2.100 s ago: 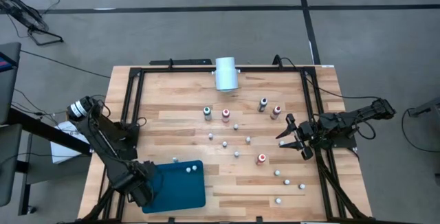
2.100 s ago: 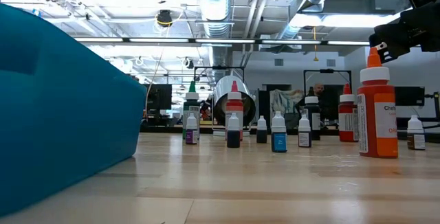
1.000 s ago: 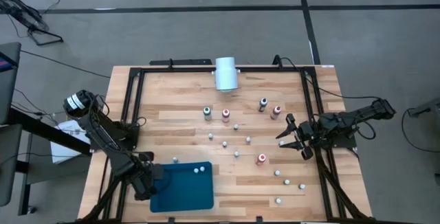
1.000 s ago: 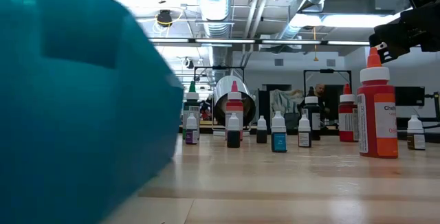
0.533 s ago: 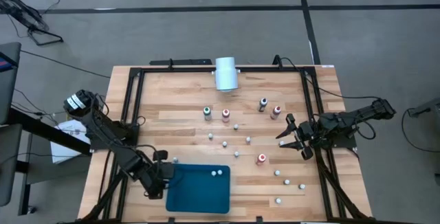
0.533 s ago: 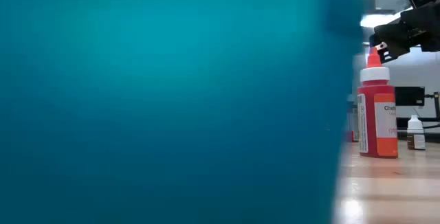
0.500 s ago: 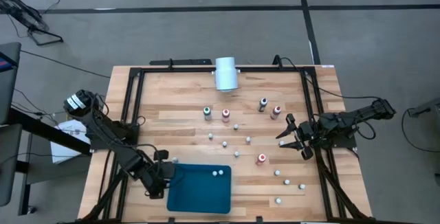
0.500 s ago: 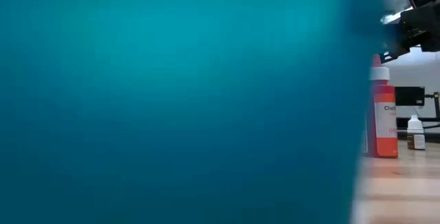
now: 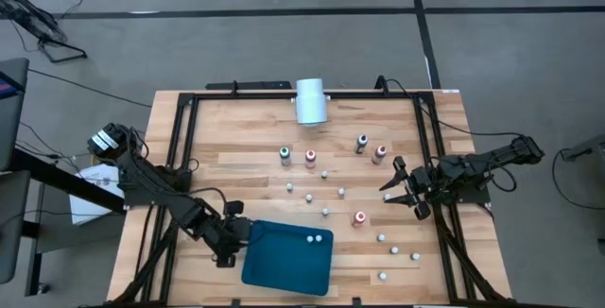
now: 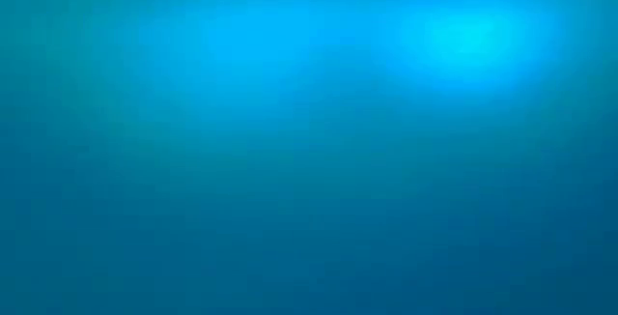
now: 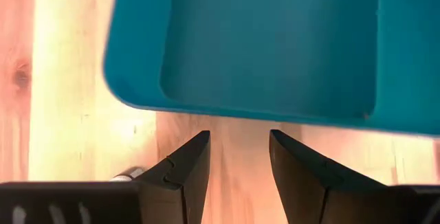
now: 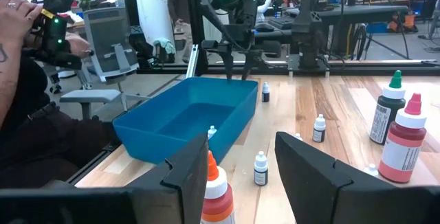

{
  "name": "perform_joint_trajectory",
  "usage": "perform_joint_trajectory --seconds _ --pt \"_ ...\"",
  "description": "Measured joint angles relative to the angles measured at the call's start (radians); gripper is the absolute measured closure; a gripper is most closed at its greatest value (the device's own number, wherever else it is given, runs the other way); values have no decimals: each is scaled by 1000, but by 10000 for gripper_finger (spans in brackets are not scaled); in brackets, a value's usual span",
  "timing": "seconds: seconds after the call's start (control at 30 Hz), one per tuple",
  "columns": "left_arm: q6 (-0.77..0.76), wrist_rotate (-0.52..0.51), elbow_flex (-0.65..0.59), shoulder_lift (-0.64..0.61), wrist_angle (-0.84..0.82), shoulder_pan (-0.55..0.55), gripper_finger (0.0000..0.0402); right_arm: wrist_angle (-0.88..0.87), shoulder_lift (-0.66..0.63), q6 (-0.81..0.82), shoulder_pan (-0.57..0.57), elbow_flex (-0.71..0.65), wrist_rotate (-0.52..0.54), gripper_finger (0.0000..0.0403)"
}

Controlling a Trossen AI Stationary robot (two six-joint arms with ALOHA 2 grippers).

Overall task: Pick & Place food coloring
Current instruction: Put the small black food coloring bottle into the blue bin

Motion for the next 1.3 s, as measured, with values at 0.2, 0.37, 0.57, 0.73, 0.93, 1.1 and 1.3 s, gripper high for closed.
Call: perform_joint_trajectory --seconds 0.2,0.37,0.57,0.73,0.93,1.1,1.3 --pt "91 2 0 -36 -43 -1 260 0 0 0 0 0 0 244" --pt "132 1 21 -85 -175 5 260 0 0 0 0 0 0 244" --pt "204 -53 64 -92 -330 20 260 0 0 0 0 0 0 244" --pt "268 -56 64 -86 -349 64 260 0 0 0 0 0 0 244" --pt "293 -35 64 -62 -380 115 260 0 0 0 0 0 0 244" --pt "319 -1 63 -28 -365 139 260 0 0 0 0 0 0 244" --pt "328 2 64 -5 -352 148 259 0 0 0 0 0 0 244"
